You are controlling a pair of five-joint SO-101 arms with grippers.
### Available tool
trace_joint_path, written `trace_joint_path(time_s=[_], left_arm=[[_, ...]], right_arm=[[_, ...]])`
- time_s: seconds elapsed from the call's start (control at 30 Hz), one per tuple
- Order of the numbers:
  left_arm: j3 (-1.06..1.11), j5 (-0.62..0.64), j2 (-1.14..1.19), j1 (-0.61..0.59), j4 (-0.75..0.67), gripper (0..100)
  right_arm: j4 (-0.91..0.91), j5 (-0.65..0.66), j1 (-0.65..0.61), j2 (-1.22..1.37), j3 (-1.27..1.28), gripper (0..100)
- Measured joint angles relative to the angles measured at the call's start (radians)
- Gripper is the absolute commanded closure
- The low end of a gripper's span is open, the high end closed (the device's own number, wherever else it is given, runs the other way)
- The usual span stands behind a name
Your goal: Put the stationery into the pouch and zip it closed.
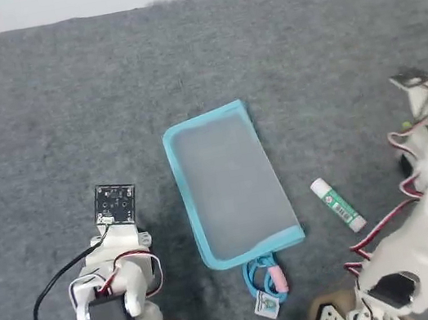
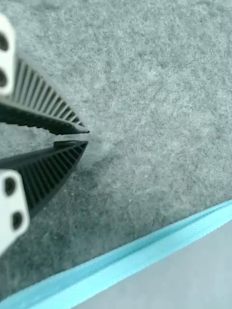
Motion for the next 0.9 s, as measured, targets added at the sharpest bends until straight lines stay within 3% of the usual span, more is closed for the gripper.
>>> trace_joint_path(time_s=[0.2,0.9], left_arm=[[0.0,0.0,0.0,0.0,0.0,98],[0.0,0.0,0.0,0.0,0.0,98]], right_arm=[[0.0,0.094,0.025,0.0,0.0,97.2],[0.0,0.1,0.025,0.041,0.012,96.6]])
